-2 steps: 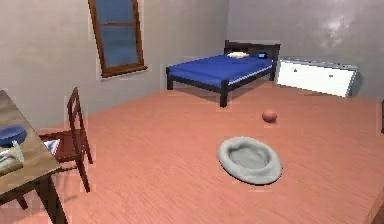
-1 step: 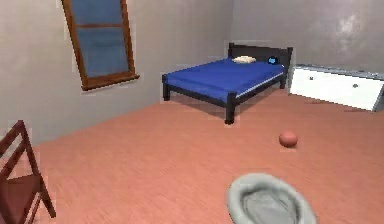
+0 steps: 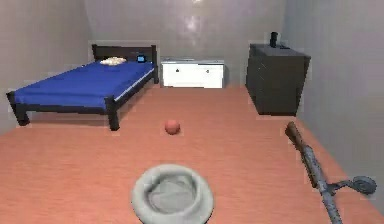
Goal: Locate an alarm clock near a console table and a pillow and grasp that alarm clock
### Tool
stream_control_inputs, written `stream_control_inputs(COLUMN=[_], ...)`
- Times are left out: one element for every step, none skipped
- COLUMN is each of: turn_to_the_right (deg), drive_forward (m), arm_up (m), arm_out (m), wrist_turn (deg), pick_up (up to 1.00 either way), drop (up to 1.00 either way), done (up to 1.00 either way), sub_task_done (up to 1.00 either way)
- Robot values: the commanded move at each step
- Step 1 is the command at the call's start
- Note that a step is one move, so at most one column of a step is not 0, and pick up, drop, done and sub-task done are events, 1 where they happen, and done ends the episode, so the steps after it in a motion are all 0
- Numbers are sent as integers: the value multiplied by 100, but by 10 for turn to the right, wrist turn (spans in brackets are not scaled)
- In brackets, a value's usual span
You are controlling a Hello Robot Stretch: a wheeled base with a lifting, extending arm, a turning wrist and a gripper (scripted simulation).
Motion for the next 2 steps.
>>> stream_control_inputs(turn_to_the_right=[0,420], drive_forward=[30,0], arm_up=[0,0], arm_out=[0,0], wrist_turn=[0,0], pick_up=[0,0], drop=[0,0], done=[0,0], sub_task_done=[0,0])
